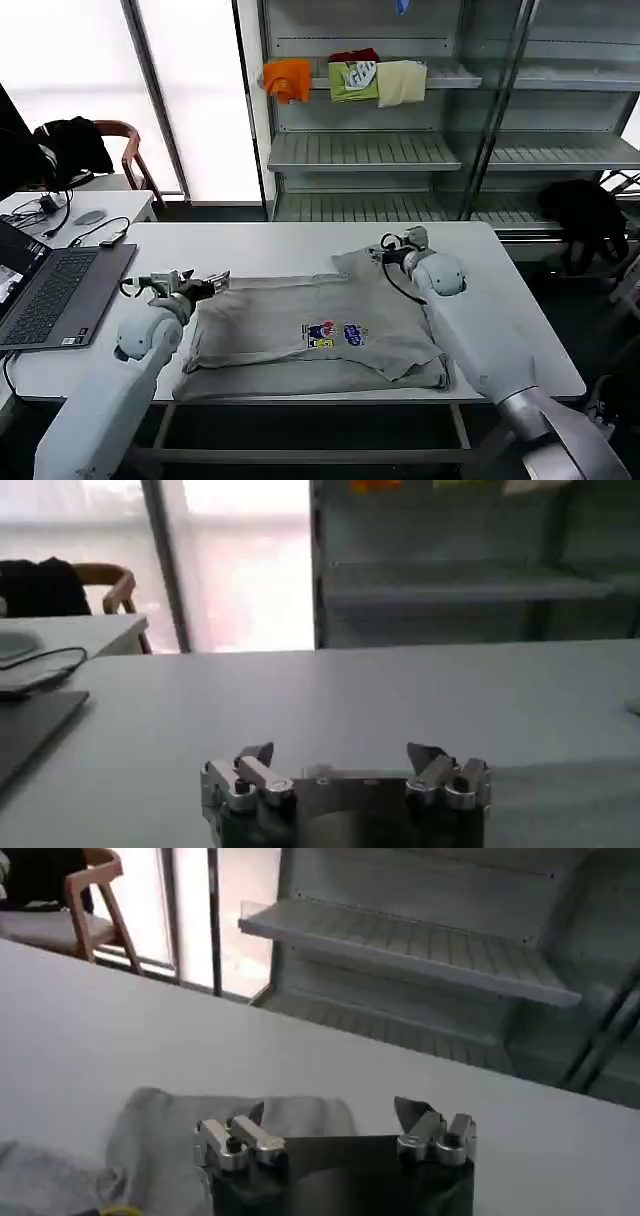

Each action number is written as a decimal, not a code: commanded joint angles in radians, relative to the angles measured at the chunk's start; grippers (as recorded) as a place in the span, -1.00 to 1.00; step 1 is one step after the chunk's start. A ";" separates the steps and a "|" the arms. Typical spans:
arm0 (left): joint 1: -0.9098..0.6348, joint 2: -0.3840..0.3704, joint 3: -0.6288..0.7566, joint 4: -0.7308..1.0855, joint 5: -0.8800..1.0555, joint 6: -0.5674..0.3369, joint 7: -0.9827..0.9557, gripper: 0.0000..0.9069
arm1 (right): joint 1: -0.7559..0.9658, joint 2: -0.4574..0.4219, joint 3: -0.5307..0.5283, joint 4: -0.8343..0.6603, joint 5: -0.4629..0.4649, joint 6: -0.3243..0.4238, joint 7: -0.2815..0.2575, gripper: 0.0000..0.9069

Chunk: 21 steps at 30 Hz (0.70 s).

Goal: Fold and organize the clothes.

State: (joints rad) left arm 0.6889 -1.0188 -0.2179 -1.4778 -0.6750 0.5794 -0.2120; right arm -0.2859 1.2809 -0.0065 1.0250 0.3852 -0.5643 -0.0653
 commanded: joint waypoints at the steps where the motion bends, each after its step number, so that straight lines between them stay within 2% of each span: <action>1: -0.071 -0.019 0.026 0.151 0.013 0.002 0.028 1.00 | 0.034 0.041 -0.006 -0.092 -0.052 0.000 -0.021 1.00; 9: -0.057 -0.042 0.040 0.151 0.033 0.003 0.043 1.00 | 0.021 0.045 -0.003 -0.099 -0.055 0.006 -0.029 1.00; 10: -0.056 -0.045 0.040 0.156 0.038 0.002 0.046 0.89 | 0.019 0.043 -0.002 -0.100 -0.055 0.007 -0.031 1.00; 11: -0.056 -0.046 0.040 0.160 0.040 0.002 0.049 0.56 | 0.019 0.042 -0.002 -0.100 -0.055 0.008 -0.034 0.69; 12: -0.057 -0.048 0.040 0.166 0.045 0.002 0.055 -0.20 | 0.017 0.040 -0.003 -0.101 -0.055 0.011 -0.040 0.33; 15: -0.060 -0.051 0.039 0.179 0.044 0.002 0.069 -0.96 | 0.014 0.035 -0.004 -0.106 -0.055 0.018 -0.050 -0.31; 16: -0.059 -0.051 0.040 0.179 0.045 0.002 0.074 -0.96 | 0.013 0.035 -0.004 -0.108 -0.055 0.019 -0.051 -0.67; 17: -0.058 -0.051 0.040 0.178 0.044 0.002 0.078 -0.96 | 0.012 0.034 -0.003 -0.110 -0.055 0.021 -0.052 -0.87; 21: -0.057 -0.051 0.040 0.178 0.045 0.001 0.097 -0.96 | 0.004 0.029 -0.006 -0.101 -0.055 0.023 -0.057 -1.00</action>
State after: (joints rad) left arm 0.6391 -1.0634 -0.1841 -1.3329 -0.6395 0.5772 -0.1505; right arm -0.2825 1.3079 -0.0077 0.9354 0.3379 -0.5418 -0.1113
